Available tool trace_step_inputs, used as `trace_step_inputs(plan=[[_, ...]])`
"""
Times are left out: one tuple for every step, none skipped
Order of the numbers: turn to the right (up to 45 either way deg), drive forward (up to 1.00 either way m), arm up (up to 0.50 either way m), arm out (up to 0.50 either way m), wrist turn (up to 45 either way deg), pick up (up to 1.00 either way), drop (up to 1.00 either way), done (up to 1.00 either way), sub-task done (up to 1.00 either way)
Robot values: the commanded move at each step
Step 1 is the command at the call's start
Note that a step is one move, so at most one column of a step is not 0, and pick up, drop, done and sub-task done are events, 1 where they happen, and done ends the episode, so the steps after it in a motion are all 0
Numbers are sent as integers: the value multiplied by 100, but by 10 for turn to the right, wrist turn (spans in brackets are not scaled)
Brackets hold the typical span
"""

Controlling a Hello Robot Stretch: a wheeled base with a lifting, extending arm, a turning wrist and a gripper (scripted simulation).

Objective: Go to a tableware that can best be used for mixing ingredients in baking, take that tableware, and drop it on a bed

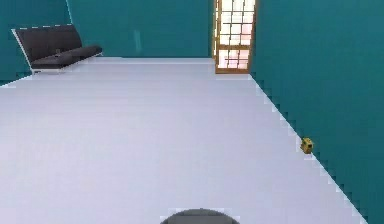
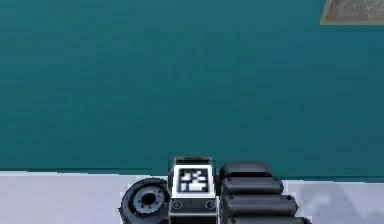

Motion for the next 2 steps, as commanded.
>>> trace_step_inputs(plan=[[0,100,0,0,0,0,0,0,0],[0,100,0,0,0,0,0,0,0]])
